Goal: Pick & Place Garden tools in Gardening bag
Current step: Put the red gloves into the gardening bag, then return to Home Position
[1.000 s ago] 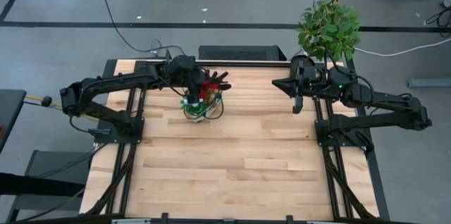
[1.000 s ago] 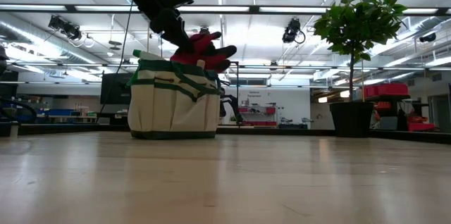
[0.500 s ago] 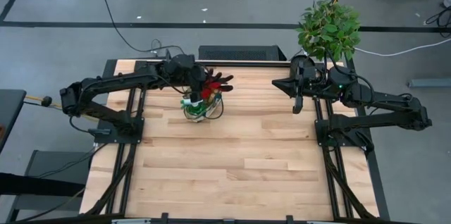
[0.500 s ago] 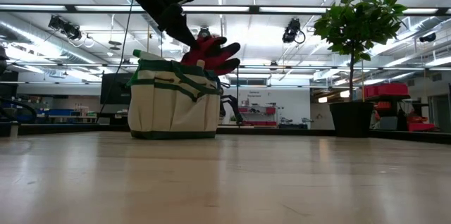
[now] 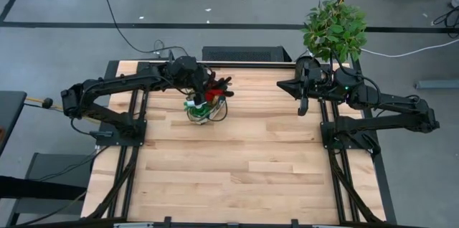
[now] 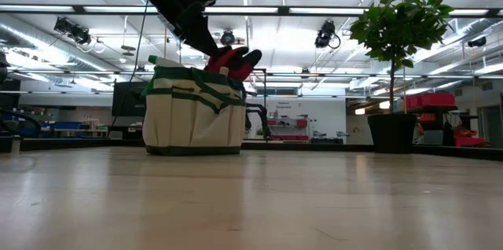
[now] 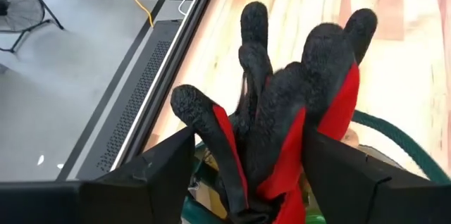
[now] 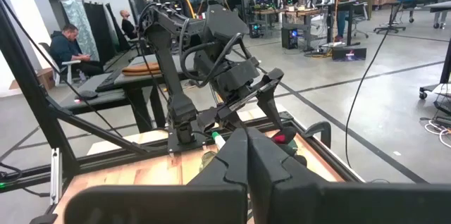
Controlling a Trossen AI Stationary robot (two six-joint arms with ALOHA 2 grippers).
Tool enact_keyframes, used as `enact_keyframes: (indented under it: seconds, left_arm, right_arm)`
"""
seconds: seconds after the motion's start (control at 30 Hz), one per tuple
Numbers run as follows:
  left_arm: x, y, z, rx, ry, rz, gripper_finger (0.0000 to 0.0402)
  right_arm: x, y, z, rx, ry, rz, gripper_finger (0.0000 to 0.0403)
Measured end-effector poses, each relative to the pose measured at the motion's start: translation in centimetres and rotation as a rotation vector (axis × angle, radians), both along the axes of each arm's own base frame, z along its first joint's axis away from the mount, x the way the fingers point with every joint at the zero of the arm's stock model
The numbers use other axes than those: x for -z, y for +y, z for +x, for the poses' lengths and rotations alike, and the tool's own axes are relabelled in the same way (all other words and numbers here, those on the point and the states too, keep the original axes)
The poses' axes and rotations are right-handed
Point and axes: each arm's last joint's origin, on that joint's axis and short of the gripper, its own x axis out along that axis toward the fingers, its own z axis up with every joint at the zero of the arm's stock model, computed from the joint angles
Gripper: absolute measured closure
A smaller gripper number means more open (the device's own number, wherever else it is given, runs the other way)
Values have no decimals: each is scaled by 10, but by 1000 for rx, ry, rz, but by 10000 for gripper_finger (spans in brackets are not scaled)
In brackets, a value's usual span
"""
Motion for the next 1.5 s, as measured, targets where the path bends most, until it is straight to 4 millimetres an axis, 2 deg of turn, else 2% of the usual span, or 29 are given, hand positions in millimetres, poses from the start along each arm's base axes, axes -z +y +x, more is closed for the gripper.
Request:
enact_keyframes:
  seconds: [0.23, 0.57, 0.77, 0.97, 1.37, 1.5]
  left_arm:
    - [-6, -4, 0, -2, -36, -21, 114]
    - [-58, -10, 3, 8, -156, -4, 145]
    - [-72, -16, 5, 61, -232, -95, 201]
    - [-74, -19, 4, 53, -273, -165, 262]
    - [-82, -39, 7, 111, -328, -156, 391]
    - [-91, -45, 1, 126, -372, -152, 393]
  right_arm:
    - [0, 0, 0, 0, 0, -3, 403]
    - [0, 0, 0, 1, 0, -3, 403]
    - [0, 0, 0, 2, 1, -4, 403]
    - [1, 0, 0, 0, 17, -29, 403]
    - [1, 2, 0, -32, 20, -37, 403]
    - [0, 6, 1, -64, 12, -61, 403]
